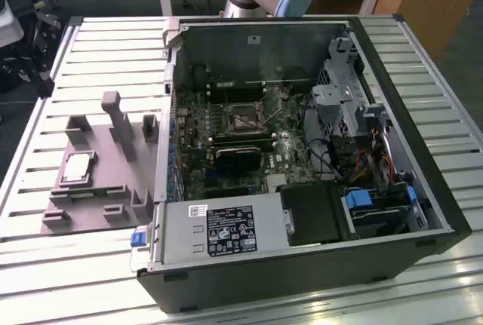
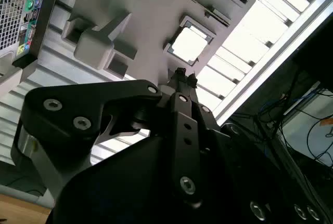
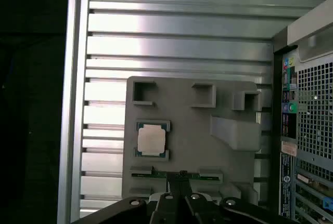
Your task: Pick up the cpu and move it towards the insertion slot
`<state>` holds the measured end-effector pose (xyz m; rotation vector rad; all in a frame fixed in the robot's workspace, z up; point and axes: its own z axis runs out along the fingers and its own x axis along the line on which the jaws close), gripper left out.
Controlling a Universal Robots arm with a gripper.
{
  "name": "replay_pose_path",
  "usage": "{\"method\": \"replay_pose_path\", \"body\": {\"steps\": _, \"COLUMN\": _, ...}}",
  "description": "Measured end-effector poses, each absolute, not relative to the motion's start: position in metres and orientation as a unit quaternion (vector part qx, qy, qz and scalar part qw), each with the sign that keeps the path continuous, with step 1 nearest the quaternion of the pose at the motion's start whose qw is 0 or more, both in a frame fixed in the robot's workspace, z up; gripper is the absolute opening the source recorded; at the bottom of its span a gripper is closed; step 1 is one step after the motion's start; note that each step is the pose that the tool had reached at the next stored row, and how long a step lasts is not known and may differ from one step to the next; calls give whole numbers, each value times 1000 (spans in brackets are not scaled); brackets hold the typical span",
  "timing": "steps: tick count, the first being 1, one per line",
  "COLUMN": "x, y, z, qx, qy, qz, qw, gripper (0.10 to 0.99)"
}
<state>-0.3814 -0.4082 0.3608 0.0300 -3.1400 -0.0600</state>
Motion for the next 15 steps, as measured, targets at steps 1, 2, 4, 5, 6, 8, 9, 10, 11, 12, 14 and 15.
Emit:
{"method": "replay_pose_path", "body": {"steps": 1, "x": -381, "y": -408, "z": 361, "qx": 10, "qy": -1000, "qz": -19, "qw": 0, "gripper": 102}}
{"method": "replay_pose_path", "body": {"steps": 2, "x": -381, "y": -408, "z": 361, "qx": 10, "qy": -1000, "qz": -19, "qw": 0, "gripper": 102}}
{"method": "replay_pose_path", "body": {"steps": 4, "x": -381, "y": -408, "z": 361, "qx": 10, "qy": -1000, "qz": -19, "qw": 0, "gripper": 102}}
{"method": "replay_pose_path", "body": {"steps": 5, "x": -381, "y": -408, "z": 361, "qx": 10, "qy": -1000, "qz": -19, "qw": 0, "gripper": 102}}
{"method": "replay_pose_path", "body": {"steps": 6, "x": -381, "y": -408, "z": 361, "qx": 10, "qy": -1000, "qz": -19, "qw": 0, "gripper": 102}}
{"method": "replay_pose_path", "body": {"steps": 8, "x": -381, "y": -408, "z": 361, "qx": 10, "qy": -1000, "qz": -19, "qw": 0, "gripper": 102}}
{"method": "replay_pose_path", "body": {"steps": 9, "x": -381, "y": -408, "z": 361, "qx": 10, "qy": -1000, "qz": -19, "qw": 0, "gripper": 102}}
{"method": "replay_pose_path", "body": {"steps": 10, "x": -381, "y": -408, "z": 361, "qx": 10, "qy": -1000, "qz": -19, "qw": 0, "gripper": 102}}
{"method": "replay_pose_path", "body": {"steps": 11, "x": -382, "y": -408, "z": 360, "qx": 10, "qy": -1000, "qz": -19, "qw": 0, "gripper": 102}}
{"method": "replay_pose_path", "body": {"steps": 12, "x": -382, "y": -408, "z": 360, "qx": 10, "qy": -1000, "qz": -19, "qw": 0, "gripper": 102}}
{"method": "replay_pose_path", "body": {"steps": 14, "x": -382, "y": -408, "z": 358, "qx": 10, "qy": -1000, "qz": -19, "qw": 0, "gripper": 102}}
{"method": "replay_pose_path", "body": {"steps": 15, "x": -382, "y": -408, "z": 357, "qx": 10, "qy": -1000, "qz": -19, "qw": 0, "gripper": 102}}
